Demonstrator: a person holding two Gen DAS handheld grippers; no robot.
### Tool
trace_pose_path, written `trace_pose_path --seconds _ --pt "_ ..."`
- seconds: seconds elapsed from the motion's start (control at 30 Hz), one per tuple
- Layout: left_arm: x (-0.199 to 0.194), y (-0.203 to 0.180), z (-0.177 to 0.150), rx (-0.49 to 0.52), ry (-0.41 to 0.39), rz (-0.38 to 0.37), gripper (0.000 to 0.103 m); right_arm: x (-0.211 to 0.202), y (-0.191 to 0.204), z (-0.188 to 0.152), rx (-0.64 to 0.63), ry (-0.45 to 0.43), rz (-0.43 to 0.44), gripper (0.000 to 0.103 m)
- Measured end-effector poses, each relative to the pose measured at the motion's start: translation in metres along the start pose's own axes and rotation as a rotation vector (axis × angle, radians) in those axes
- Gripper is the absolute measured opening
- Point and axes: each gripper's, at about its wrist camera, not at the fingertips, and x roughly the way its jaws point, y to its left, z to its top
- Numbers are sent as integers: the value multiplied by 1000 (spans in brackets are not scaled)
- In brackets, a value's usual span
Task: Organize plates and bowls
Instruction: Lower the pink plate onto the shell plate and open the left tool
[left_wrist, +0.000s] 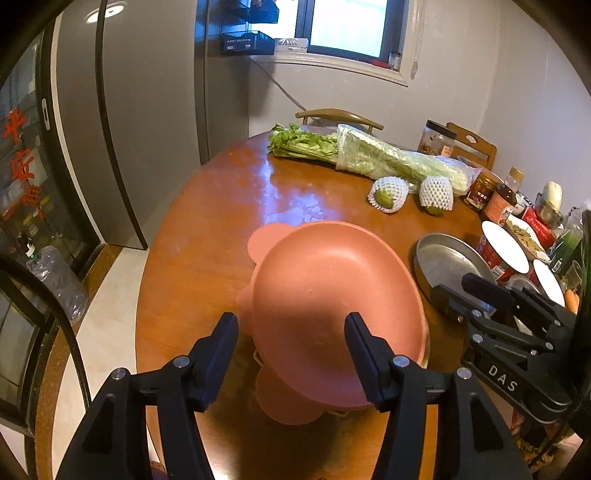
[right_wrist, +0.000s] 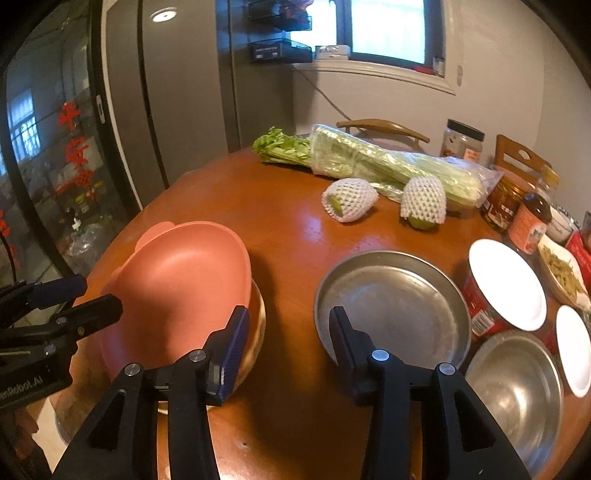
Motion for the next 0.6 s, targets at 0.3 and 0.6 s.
trace_pose_path --seconds 0.3,0.6 --pt "-6 -31 11 53 -23 -41 61 -31 -20 -16 89 -26 -10 49" --pt "0 -83 31 156 -33 -103 61 -55 -50 -36 202 -19 -19 52"
